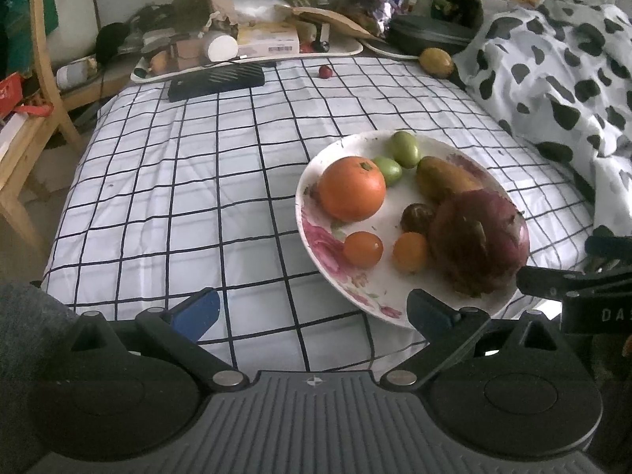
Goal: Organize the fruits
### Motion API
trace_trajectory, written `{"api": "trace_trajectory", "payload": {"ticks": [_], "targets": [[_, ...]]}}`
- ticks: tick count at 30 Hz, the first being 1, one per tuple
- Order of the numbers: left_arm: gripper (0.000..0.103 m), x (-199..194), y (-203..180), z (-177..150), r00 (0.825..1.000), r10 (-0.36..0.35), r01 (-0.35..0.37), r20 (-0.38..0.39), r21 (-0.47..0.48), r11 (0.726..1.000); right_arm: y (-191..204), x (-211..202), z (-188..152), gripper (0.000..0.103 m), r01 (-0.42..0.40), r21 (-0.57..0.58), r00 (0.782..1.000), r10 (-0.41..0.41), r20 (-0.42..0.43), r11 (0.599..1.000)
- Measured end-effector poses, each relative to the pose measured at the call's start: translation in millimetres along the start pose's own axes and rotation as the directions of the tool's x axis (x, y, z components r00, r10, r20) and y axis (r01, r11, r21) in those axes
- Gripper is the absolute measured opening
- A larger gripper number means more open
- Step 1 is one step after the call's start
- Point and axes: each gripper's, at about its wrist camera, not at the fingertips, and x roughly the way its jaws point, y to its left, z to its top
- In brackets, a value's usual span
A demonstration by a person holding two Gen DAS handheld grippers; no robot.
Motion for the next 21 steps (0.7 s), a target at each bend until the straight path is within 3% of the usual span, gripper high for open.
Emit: {"api": "trace_trajectory", "payload": {"ticks": [21], "targets": [[0.103, -1.0, 0.9, 0.3, 1.000, -0.003, 0.003, 0.004, -0.008, 1.000, -0.3, -0.2, -0.2, 0.103, -0.001, 0.000, 1.000, 0.001, 0.000, 1.000]]}}
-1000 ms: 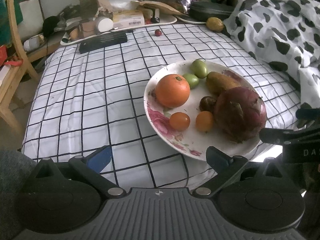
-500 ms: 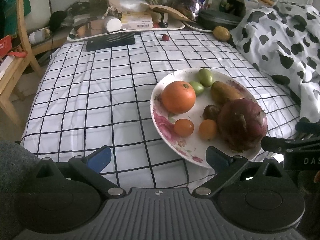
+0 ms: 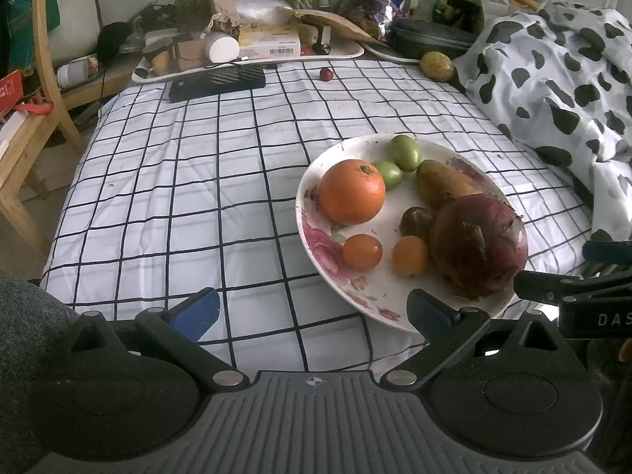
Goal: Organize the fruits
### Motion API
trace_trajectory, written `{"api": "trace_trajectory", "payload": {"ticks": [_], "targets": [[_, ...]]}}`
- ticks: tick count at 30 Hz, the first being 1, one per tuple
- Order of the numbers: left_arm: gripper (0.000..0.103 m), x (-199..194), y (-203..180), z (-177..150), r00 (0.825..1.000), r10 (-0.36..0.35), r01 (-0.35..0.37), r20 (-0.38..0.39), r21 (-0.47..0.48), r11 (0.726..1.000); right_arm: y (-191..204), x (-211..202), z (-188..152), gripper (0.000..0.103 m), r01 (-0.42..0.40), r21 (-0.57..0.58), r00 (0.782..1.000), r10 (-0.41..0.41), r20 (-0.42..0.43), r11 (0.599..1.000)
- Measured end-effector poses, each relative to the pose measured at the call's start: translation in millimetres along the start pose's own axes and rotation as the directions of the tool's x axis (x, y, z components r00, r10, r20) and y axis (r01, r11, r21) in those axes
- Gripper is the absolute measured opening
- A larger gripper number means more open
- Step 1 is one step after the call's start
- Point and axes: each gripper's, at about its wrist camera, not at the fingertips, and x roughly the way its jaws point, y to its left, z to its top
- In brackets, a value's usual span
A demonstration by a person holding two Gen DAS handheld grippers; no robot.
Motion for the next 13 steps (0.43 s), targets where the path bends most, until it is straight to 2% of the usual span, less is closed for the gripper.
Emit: {"api": "trace_trajectory", "payload": {"ticks": [13], "targets": [[0.103, 0.0, -2.4, -1.1, 1.000, -0.006, 0.006, 0.013, 0.018, 1.000, 0.5, 0.0, 0.0, 0.103, 0.000, 0.000, 1.000, 0.000, 0.000, 1.000]]}}
